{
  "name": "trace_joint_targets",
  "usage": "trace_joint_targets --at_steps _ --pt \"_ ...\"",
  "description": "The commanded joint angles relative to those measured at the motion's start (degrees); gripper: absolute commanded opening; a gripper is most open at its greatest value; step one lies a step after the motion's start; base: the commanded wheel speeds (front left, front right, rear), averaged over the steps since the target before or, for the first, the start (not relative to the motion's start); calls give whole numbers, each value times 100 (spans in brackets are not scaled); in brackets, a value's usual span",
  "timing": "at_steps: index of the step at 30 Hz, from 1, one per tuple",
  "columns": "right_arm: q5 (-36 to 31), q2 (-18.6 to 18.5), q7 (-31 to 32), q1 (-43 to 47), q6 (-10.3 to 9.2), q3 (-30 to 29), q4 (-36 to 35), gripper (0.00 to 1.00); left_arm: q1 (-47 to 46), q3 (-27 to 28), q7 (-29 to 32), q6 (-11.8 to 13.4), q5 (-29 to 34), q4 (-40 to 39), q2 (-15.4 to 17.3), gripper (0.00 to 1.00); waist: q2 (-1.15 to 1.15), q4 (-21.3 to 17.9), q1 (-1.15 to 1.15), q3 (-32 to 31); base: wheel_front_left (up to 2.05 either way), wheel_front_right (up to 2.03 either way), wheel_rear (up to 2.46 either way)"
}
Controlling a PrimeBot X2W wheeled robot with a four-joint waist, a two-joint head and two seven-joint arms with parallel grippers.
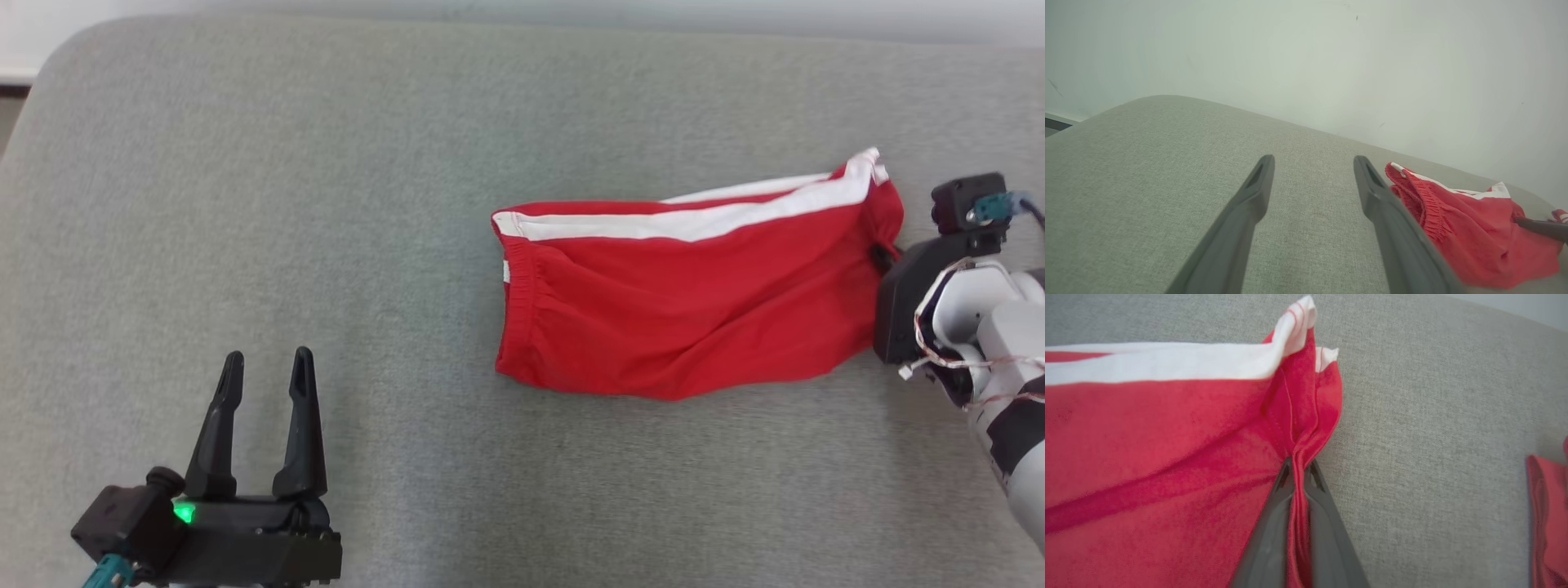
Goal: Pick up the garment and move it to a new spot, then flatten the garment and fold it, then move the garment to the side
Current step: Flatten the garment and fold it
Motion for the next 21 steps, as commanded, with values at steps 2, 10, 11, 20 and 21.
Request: trace_joint_targets --at_steps 2,10,11,20,21 --pt "-115 29 -107 141 -24 19 32 0 135 33 -10 -44 61 35 4 100 0 -292 0 -312 0 0 0" --pt "-493 -127 -331 169 -21 -57 32 0 336 -81 -10 45 -41 316 2 100 0 -627 0 -749 0 0 0" --pt "-574 -162 -371 149 -21 -65 42 0 362 -95 -10 56 -50 351 4 100 0 -649 0 -796 0 0 0" --pt "-1221 -128 -536 11 -21 -119 -173 0 499 -229 -10 28 -178 568 5 100 0 -644 0 -1019 0 0 0" --pt "-1235 -56 -491 22 -21 -86 -261 0 503 -233 -10 26 -195 569 6 100 0 -632 0 -1029 0 0 0"
